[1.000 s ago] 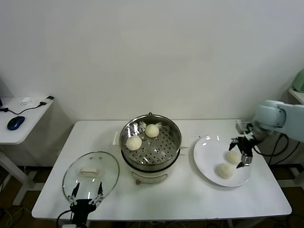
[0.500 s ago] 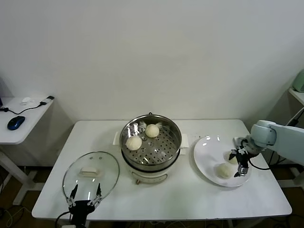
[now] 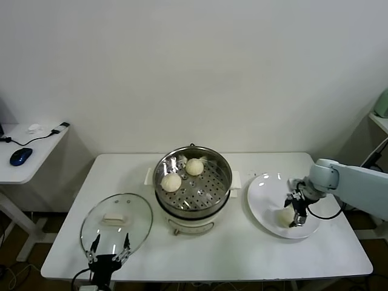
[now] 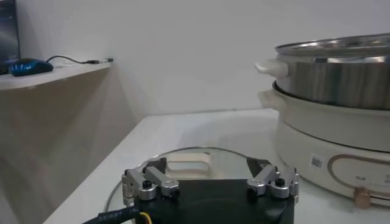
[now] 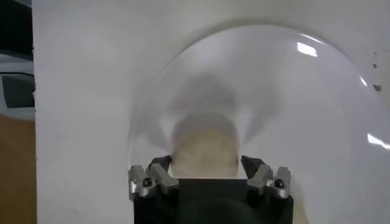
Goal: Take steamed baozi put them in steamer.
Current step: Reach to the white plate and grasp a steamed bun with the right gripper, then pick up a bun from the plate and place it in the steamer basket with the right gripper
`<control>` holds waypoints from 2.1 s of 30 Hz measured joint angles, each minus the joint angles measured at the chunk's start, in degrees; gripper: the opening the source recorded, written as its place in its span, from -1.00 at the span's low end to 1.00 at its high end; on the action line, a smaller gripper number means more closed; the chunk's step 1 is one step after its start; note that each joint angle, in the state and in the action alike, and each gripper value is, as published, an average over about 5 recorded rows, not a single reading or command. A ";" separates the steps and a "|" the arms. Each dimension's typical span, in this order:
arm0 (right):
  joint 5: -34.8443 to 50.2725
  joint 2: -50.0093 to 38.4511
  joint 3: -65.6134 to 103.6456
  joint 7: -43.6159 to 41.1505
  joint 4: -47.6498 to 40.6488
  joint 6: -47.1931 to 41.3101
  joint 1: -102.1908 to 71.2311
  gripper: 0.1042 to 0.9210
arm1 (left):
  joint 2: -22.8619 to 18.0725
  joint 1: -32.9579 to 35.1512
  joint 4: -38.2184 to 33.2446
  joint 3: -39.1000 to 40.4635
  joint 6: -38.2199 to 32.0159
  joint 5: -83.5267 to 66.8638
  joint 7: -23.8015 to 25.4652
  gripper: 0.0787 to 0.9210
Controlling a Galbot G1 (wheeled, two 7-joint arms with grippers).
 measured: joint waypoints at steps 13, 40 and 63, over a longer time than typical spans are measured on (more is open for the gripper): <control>2.06 2.43 -6.03 -4.25 1.97 2.28 11.24 0.41 | 0.01 0.43 -0.99 0.51 0.19 0.00 0.04 0.77; -2.43 31.96 -7.33 -7.79 13.42 24.49 33.25 0.43 | 0.41 0.27 -2.94 0.36 1.35 -0.19 0.44 0.77; -12.77 40.96 -5.78 -3.21 6.14 32.05 19.30 0.60 | 0.61 1.46 -3.40 -0.10 0.93 -0.39 0.19 0.77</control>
